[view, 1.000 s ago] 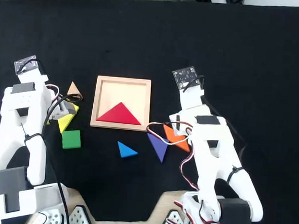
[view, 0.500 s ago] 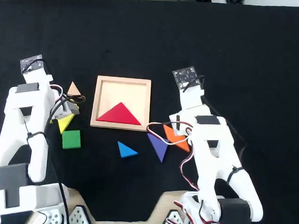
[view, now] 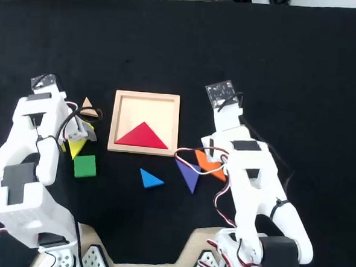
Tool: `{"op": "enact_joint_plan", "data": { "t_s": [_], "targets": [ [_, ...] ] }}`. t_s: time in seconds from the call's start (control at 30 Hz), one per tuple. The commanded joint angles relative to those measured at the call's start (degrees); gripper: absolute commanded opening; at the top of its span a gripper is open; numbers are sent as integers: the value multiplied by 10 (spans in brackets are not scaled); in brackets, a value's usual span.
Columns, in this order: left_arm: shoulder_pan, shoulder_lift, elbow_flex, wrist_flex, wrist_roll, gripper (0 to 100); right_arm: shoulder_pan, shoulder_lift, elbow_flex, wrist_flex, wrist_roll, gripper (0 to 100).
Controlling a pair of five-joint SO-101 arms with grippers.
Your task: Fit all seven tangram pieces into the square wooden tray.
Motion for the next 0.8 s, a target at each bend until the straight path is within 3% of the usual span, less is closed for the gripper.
{"op": "enact_joint_plan", "data": {
  "t_s": [0.0, 0.43, 0.77],
  "targets": [
    [-2, 0, -48, -1, 25, 299, -6, 0, -4, -11, 6, 11],
    [6, 7, -97, -2, 98, 296, -6, 0, -5, -11, 6, 11],
    [5, 8, -94, -5, 99, 296, -6, 0, -4, -11, 6, 11]
  ]
}}
